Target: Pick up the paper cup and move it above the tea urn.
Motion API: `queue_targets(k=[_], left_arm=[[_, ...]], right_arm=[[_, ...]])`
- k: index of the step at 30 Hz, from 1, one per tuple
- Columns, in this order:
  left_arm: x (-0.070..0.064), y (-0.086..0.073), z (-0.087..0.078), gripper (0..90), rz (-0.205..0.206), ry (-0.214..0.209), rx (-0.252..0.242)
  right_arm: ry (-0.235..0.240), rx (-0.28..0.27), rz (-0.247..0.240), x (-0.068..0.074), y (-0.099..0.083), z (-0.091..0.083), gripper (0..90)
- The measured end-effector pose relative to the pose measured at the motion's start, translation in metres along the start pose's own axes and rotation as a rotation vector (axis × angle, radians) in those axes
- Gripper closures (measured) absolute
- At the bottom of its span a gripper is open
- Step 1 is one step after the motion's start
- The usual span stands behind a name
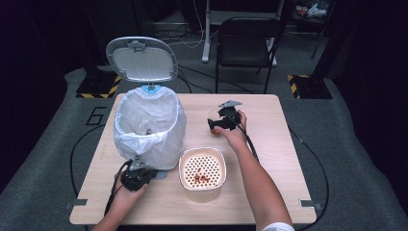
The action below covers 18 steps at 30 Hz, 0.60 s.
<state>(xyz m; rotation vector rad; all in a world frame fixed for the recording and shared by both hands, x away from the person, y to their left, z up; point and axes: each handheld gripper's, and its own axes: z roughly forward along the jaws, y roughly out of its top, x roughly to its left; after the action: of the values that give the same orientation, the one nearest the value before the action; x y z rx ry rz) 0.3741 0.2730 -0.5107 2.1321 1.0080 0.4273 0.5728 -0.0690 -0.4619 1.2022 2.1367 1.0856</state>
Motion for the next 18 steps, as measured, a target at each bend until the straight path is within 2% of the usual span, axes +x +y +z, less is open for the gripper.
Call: queue_targets(k=[2, 5, 7, 14, 18], left_arm=[[0.0, 0.0, 0.0, 90.0, 0.0, 0.0, -0.001], [-0.001, 0.0, 0.0, 90.0, -0.01, 0.0, -0.006], [0.0, 0.0, 0.0, 90.0, 0.0, 0.0, 0.0], [-0.001, 0.0, 0.0, 90.0, -0.01, 0.001, -0.007], [0.0, 0.0, 0.0, 90.0, -0.012, 0.0, -0.008]], right_arm=[[0.0, 0.008, -0.007, 0.0, -0.001, 0.002, 10.5], [0.002, 0.013, 0.012, 0.0, -0.002, 0.006, 11.6], [0.016, 0.013, 0.027, 0.0, -0.003, 0.007, 13.2], [0.008, 0.008, 0.008, 0.004, -0.005, 0.015, 14.3], [0.008, -0.007, 0.018, 0.005, -0.006, 0.018, 20.8]])
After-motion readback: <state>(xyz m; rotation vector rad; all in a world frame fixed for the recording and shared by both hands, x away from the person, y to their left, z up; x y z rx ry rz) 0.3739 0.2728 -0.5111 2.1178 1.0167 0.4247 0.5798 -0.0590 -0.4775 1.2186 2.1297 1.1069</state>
